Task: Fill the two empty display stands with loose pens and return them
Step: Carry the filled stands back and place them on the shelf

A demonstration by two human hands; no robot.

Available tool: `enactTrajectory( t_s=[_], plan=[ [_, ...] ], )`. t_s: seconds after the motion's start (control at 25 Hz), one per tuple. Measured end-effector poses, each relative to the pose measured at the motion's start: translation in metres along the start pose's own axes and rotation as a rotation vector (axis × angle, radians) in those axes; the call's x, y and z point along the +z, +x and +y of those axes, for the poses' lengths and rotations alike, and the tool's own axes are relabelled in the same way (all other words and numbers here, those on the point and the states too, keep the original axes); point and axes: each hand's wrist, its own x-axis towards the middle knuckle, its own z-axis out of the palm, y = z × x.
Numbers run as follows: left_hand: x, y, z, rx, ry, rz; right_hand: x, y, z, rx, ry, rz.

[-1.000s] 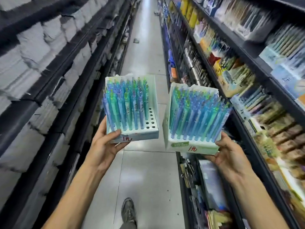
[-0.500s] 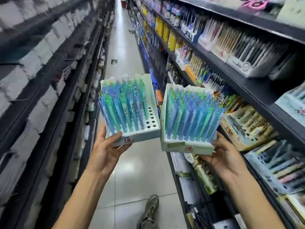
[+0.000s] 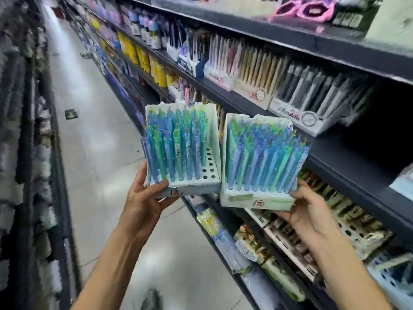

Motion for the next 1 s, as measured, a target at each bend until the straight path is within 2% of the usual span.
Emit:
enactTrajectory(
  t_s=[0.28, 0.44, 0.72, 1.0],
  plan=[
    [-0.004, 0.135, 0.014, -0.152, 0.076, -0.330, 0.044, 0.022, 0.019, -0.162, 0.132, 0.304],
    [-0.005, 0.182, 0.015, -0.275, 0.053, -0.424, 0.065, 0.014, 0.033, -0.232, 0.183, 0.444],
    [0.056, 0.202, 0.019, -0.402, 0.050, -0.683, 0.062, -0.029, 0.023, -0.392, 0.293, 0.680],
    [0.082, 0.191, 0.008, -0.478, 0.022, -0.761, 0.040, -0.045, -0.030, -0.527, 0.359, 0.813]
  ],
)
